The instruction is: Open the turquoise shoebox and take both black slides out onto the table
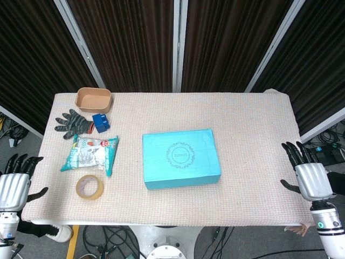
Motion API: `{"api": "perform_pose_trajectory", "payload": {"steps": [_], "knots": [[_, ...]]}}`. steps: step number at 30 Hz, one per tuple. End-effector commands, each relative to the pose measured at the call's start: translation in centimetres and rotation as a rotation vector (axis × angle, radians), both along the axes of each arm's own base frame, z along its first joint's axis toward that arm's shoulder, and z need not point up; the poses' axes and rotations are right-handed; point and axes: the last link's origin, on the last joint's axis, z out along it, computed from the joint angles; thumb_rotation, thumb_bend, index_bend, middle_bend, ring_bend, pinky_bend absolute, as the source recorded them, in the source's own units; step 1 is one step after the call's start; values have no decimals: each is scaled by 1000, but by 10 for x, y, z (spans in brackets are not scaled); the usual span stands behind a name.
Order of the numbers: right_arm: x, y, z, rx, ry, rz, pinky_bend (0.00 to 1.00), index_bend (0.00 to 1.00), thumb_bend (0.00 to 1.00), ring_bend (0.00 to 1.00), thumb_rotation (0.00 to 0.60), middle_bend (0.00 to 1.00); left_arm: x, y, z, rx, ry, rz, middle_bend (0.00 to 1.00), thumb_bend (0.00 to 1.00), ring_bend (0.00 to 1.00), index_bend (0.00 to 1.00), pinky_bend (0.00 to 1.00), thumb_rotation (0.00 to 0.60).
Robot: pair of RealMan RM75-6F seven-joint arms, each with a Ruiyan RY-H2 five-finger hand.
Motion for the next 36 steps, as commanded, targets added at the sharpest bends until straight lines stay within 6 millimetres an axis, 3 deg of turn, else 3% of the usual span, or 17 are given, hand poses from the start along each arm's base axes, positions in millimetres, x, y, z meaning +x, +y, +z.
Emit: {"api": "perform_pose_trajectory", "payload": {"steps": [1,7,15,20,27,31,36], "knots": [[12,-23,-16,53,25,68,107,0,0,0,600,86,0,-2,0,-6,-3,1,214,0,110,206,85,600],[45,-67,-57,150,21,198,61,0,0,0,600,71,1,-6,3,1,-12,2,214,0,110,206,85,600],[74,-90,-111,230,33,299,41,0,0,0,600,64,-5,-16,8,27,-26,21,214,0,110,206,86,600],[96,-87,-136,281,38,384,13,0,0,0,600,60,-5,-16,7,18,-30,21,214,0,110,206,89,600],[131,-62,-167,410,-15,490,13,0,0,0,600,75,-4,-14,4,14,-38,15,214,0,110,206,89,600],[131,-56,-167,440,16,518,13,0,0,0,600,73,-2,-12,2,2,-40,12,214,0,110,206,89,600],[107,-76,-145,359,84,459,13,0,0,0,600,83,-3,-12,0,-5,-45,15,214,0,110,206,89,600]]}}
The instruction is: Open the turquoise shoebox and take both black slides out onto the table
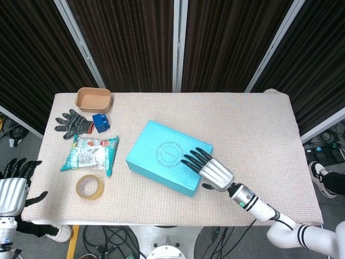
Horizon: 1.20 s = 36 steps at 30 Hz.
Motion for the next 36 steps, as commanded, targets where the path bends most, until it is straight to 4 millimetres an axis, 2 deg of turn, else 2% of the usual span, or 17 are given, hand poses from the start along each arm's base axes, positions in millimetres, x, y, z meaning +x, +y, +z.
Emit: {"api": "perform_pose_trajectory", "payload": {"steps": [1,5,12,20,23,24,25,28,32,36], "knots": [[-16,-16,14,-66,45,-32,13,0,0,0,600,86,0,1,0,-1,-2,3,214,0,110,206,89,600],[-20,-32,12,-94,75,-39,13,0,0,0,600,87,3,4,0,1,-5,-7,214,0,110,206,90,600],[-17,-48,-7,-79,53,-37,0,0,0,0,600,83,6,4,2,0,-2,-11,214,0,110,206,91,600],[-19,-46,-27,-67,27,23,0,0,25,0,600,80,6,4,1,-9,-6,-10,214,0,110,205,91,600],[-21,-45,-31,-56,24,46,0,1,161,0,600,90,6,4,1,-12,-9,-8,214,0,110,206,91,600],[-22,-45,-32,-49,18,48,0,7,235,0,600,99,6,3,1,-12,-9,-8,214,0,110,206,91,600],[-22,-45,-32,-42,8,46,0,23,318,0,600,112,6,3,1,-11,-9,-9,214,0,110,206,91,600],[-23,-46,-31,-24,-42,30,0,81,440,0,600,154,6,3,2,-10,-12,-11,214,0,110,206,91,600],[-23,-47,-28,17,-152,-36,0,154,517,33,600,179,6,4,1,-18,-13,-11,214,0,110,205,91,600],[-22,-48,-24,117,-319,-167,0,163,510,48,600,182,6,4,0,-20,-16,-14,214,0,110,206,91,600]]}}
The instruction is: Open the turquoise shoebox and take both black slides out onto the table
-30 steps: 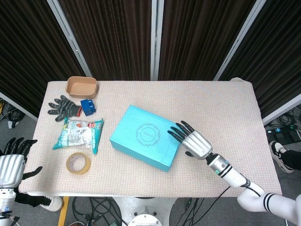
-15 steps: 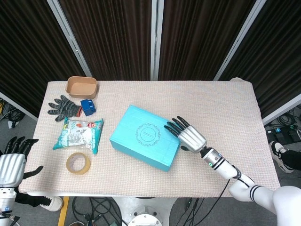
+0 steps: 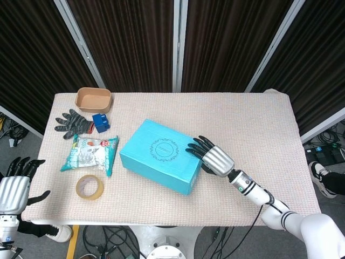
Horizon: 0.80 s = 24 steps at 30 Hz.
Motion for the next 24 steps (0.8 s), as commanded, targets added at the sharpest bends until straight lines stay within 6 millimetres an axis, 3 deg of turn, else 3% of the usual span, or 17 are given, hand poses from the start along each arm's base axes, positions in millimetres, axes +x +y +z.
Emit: {"api": "perform_pose_trajectory", "payload": {"steps": [1,12,20,24], "knots": [[3,-2,5,115,-210,-148,0,163,504,48,600,182,0,0,0,1,-1,-1,214,0,110,206,91,600],[17,-16,26,431,-806,-555,0,165,469,48,600,182,-1,-2,0,-8,-7,7,214,0,110,206,91,600],[17,-29,33,536,-1081,-774,0,131,464,14,600,176,1,-1,0,-10,-8,-1,214,0,110,206,91,600],[12,-38,34,512,-1206,-866,0,7,391,0,600,42,0,-2,-2,-17,-13,5,214,0,110,205,91,600]]}}
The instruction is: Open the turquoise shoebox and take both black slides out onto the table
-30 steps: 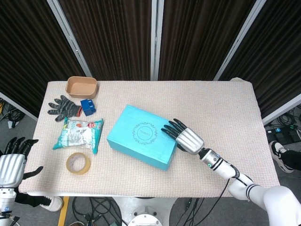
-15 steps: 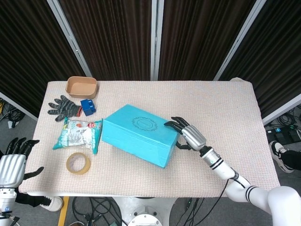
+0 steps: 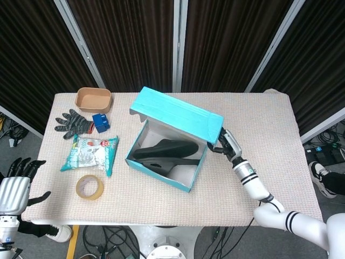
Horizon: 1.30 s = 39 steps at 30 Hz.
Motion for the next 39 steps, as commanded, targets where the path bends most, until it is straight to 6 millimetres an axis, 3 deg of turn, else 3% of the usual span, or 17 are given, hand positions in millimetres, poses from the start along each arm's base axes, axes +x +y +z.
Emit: {"api": "perform_pose_trajectory", "payload": {"steps": [1,9,12,15,18,22,26,31,39], "knots": [[-3,-9,3,-13,-74,-110,0,0,372,0,600,9,-1,0,-1,-9,-1,6,214,0,110,206,91,600],[-28,-28,34,-298,165,-232,0,0,172,0,600,0,2,1,3,-5,4,-5,214,0,110,206,91,600],[-33,-24,53,-356,275,-175,0,0,160,0,600,0,3,1,3,-8,8,-4,214,0,110,206,91,600],[-37,-5,75,-378,424,-45,0,0,161,0,600,0,3,2,3,-3,8,-7,214,0,110,205,91,600],[-27,14,93,-389,495,85,0,0,162,0,600,0,3,3,1,-12,5,-4,214,0,110,206,91,600],[-4,23,99,-346,605,273,0,0,162,0,600,10,5,6,1,-19,10,-19,214,0,110,206,91,600],[24,18,86,-298,791,457,0,30,147,0,600,102,6,5,3,-9,9,-25,214,0,110,206,91,600],[60,20,47,-219,928,653,29,186,92,74,600,221,4,0,4,-9,8,-15,214,0,110,206,91,600],[92,18,-8,-247,1048,741,102,323,26,156,600,316,1,-5,5,-7,0,6,214,0,110,206,91,600]]}}
